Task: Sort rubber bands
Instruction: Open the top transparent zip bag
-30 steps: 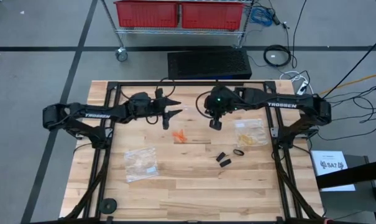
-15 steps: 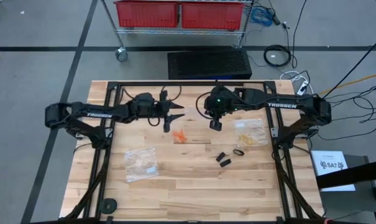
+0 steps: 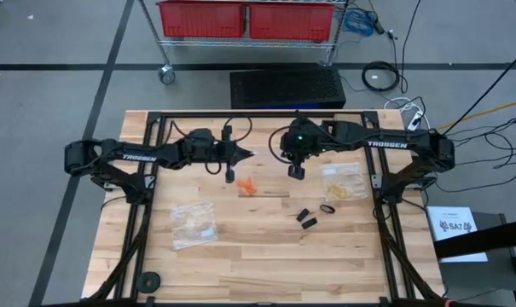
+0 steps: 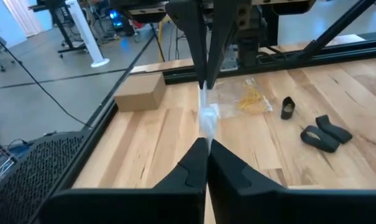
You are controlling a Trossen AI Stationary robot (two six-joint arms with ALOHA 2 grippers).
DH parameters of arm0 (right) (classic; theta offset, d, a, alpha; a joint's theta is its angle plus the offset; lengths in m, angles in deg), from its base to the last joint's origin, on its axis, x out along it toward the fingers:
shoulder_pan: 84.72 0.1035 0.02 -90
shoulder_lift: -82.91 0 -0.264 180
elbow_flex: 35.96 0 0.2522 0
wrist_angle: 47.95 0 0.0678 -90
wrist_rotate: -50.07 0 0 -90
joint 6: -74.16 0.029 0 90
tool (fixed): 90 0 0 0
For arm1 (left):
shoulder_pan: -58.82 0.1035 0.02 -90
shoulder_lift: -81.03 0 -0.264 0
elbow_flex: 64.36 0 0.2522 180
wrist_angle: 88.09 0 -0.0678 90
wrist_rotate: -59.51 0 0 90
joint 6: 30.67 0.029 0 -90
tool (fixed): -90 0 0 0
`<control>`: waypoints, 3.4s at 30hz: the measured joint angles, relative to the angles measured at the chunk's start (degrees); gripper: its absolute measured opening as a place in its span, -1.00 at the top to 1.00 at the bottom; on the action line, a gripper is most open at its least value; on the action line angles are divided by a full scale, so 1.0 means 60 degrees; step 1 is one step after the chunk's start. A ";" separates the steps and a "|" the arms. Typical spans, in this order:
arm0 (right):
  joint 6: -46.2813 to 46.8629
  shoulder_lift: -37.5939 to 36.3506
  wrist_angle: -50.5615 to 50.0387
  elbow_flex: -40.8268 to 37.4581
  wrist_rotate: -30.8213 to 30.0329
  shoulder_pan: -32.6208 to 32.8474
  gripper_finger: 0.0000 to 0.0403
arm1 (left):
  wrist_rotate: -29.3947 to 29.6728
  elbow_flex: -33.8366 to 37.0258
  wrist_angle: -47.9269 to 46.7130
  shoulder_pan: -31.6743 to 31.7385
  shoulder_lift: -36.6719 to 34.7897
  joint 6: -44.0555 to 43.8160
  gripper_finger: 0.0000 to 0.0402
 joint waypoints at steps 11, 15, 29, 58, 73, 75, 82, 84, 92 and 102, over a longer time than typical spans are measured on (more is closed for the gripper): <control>0.0175 0.0000 0.1836 0.0002 0.0346 -0.0004 0.66 | 0.0002 -0.0003 -0.0012 0.0006 0.0000 -0.0011 0.99; 0.0130 0.0069 0.2976 0.0002 0.1137 -0.0004 0.50 | 0.0003 0.0000 -0.0012 0.0006 0.0000 -0.0015 0.99; -0.0331 0.0994 0.4374 0.0002 0.1677 -0.0009 0.46 | 0.0006 0.0000 -0.0012 0.0006 -0.0001 -0.0029 1.00; -0.0329 0.1041 0.2728 0.0017 0.0894 -0.0109 0.97 | 0.0294 0.0000 -0.0047 0.0312 -0.0002 -0.0114 1.00; -0.0126 0.0940 0.0329 0.0013 0.0411 -0.0106 0.98 | 0.0337 0.0000 -0.0055 0.0337 -0.0004 -0.0197 1.00; -0.0114 0.0940 0.0004 0.0009 0.0408 -0.0106 0.98 | 0.0341 0.0000 -0.0052 0.0341 -0.0004 -0.0197 1.00; -0.0073 0.0940 -0.0860 0.0006 0.0402 -0.0109 0.98 | 0.0337 0.0000 -0.0051 0.0341 -0.0004 -0.0193 1.00; -0.0074 0.0940 -0.1128 0.0002 0.0401 -0.0106 0.98 | 0.0337 0.0000 -0.0051 0.0341 -0.0004 -0.0193 1.00; 0.0104 0.0719 -0.1530 0.0138 0.0327 -0.0110 0.71 | 0.0390 0.0000 -0.0303 0.0345 -0.0029 -0.0369 1.00; -0.0438 0.0638 0.0278 0.0734 -0.0065 -0.0084 0.53 | 0.0385 0.0000 -0.0579 0.0345 -0.0029 -0.0594 1.00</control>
